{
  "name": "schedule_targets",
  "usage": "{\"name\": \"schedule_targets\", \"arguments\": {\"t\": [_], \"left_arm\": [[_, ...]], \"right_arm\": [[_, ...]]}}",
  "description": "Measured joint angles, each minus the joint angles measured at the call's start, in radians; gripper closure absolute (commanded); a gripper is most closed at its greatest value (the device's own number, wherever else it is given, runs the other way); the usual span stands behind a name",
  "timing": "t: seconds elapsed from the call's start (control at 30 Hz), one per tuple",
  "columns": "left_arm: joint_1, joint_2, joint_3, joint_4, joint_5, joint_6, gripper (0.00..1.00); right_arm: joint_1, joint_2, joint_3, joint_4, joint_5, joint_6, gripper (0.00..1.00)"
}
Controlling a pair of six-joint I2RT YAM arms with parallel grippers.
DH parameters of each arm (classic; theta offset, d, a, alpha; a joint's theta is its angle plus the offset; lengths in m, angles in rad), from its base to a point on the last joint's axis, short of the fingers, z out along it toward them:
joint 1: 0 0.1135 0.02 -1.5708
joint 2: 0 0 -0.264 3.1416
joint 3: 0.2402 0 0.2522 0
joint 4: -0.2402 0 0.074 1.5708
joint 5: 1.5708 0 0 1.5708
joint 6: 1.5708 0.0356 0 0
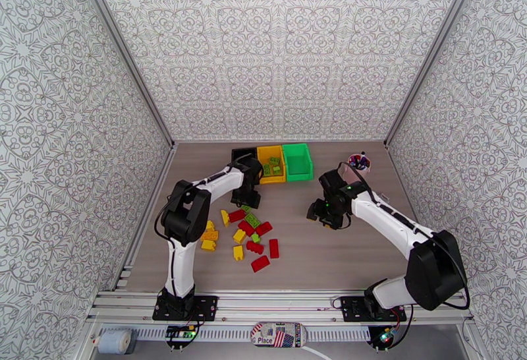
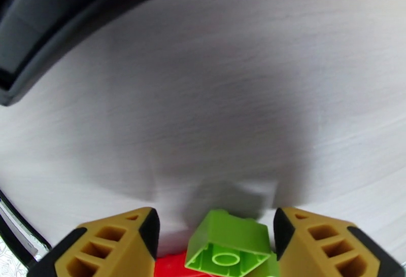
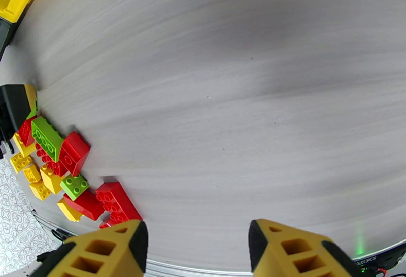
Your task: Sort the legos into containers by color
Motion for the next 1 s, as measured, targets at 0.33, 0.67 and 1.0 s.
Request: {"name": "schedule_targets", "arguments": {"t": [0.33, 0.67, 1.0], "left_arm": [[-0.016, -0.003, -0.03, 0.024, 0.011, -0.001, 0.57], [-0.018, -0.035, -0.036, 0.018, 0.028, -0.044, 0.66], [-0.017, -0.04, 0.219, -0.006, 0.17, -0.151, 0.66]], "right_arm": [[0.0, 0.002, 0.0, 0.008, 0.0, 0.007, 0.44], [0.0, 0.013, 0.0, 0.023, 0.0, 0.007, 0.45], [0.0, -0.041, -0.053, 0.035, 0.0, 0.025, 0.44]]}}
